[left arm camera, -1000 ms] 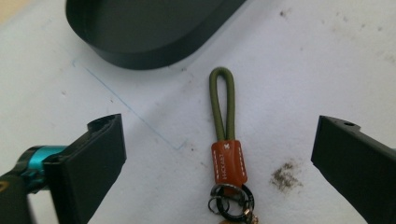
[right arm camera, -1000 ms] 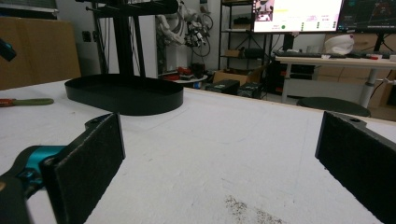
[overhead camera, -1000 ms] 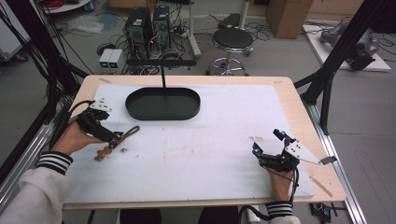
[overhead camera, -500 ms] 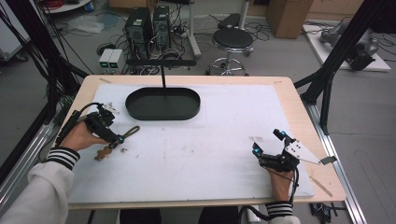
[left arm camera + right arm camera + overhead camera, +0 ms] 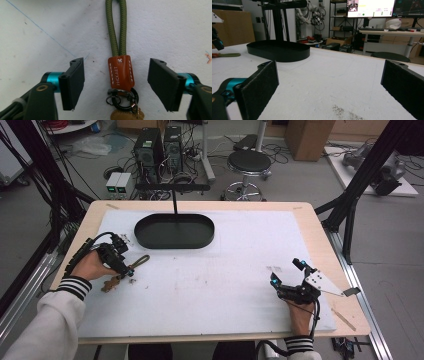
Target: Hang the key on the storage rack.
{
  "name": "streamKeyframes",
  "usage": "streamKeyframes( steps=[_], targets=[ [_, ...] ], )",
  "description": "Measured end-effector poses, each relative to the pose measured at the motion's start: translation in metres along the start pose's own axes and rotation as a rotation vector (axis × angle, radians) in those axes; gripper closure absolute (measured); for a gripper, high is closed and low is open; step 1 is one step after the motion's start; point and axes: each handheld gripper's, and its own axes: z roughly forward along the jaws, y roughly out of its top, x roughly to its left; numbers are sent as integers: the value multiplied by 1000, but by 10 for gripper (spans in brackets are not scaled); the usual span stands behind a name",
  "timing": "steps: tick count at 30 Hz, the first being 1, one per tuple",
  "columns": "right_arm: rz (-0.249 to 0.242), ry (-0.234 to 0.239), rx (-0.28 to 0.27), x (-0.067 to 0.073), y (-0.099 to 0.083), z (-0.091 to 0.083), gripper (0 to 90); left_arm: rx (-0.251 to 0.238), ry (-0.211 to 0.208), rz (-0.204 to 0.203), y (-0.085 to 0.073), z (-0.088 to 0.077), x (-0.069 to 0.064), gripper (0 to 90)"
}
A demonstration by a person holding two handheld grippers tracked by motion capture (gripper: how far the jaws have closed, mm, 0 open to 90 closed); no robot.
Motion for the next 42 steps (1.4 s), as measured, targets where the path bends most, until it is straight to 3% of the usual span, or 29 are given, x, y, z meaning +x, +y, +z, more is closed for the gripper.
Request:
streamKeyframes(
  steps=[18, 21, 23, 24, 35, 42],
  targets=[
    [5, 0, 0, 0, 0, 0, 4, 63, -19, -6, 7, 5, -1, 560],
    [5, 0, 0, 0, 0, 0, 4, 62, -36, -16, 7, 6, -1, 639],
    [4, 0, 2, 0, 0, 0, 4, 87, -35, 30, 7, 5, -1, 679],
    [4, 0, 2, 0, 0, 0, 4, 87, -35, 30, 7, 5, -1, 690],
    [5, 0, 3, 0, 0, 0, 4, 78, 5, 57, 7, 3, -4, 725],
    [7, -1, 3, 0, 0, 0, 4, -6, 35, 50, 6, -7, -4, 726]
  ],
)
